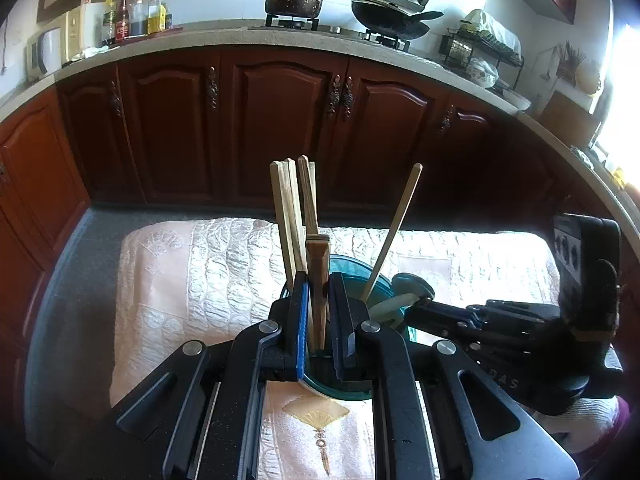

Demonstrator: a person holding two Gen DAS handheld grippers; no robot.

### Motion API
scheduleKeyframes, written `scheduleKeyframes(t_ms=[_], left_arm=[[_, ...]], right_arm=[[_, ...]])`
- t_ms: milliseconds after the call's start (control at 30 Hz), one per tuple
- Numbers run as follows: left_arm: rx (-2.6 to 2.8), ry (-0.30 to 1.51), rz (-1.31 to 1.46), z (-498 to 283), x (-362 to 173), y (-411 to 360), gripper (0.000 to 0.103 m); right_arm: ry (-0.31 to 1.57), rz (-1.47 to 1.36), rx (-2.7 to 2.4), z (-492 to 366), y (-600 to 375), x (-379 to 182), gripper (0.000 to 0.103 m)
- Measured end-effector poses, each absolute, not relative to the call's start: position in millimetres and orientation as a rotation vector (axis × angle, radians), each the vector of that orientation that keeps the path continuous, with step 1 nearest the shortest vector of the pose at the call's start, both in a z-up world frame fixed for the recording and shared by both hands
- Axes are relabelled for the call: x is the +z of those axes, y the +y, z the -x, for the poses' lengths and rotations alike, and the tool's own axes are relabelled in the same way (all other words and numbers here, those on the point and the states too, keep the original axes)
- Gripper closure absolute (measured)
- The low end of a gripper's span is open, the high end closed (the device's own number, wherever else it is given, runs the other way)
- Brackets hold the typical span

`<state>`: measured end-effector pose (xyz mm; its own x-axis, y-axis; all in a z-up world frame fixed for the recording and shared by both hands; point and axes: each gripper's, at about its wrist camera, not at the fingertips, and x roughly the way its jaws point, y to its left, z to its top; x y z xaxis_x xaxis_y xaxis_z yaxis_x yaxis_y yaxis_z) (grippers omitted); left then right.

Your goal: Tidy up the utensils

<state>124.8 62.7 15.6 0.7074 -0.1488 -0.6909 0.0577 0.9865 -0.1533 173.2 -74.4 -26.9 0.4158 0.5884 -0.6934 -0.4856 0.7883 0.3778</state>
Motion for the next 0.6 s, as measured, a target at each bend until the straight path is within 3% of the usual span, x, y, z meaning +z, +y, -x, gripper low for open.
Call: scheduleKeyframes(t_ms=[67, 133, 267, 400, 600], left_arm=[[-0.112, 0.776, 0.122, -124, 15, 62, 0.093], [-0.110, 0.772, 0.121, -123, 16, 62, 0.092], [-0.110, 0.760, 0.128, -117, 18, 62, 0.072], [-0.100, 0.751, 0.125, -112, 21, 62, 0.063], [-0.053, 0.717, 0.121, -96, 29, 66, 0.059]], right_arm=[[0.913, -0.130, 0.671, -170, -81, -27, 0.075], [0.913, -0.144, 0.666, -168, -86, -27, 0.075], [0.911, -0.161, 0.661, -163, -95, -26, 0.075], [0.901, -0.194, 0.655, -155, -102, -22, 0.075], [0.887, -0.201, 0.630, -139, -108, -16, 0.075]])
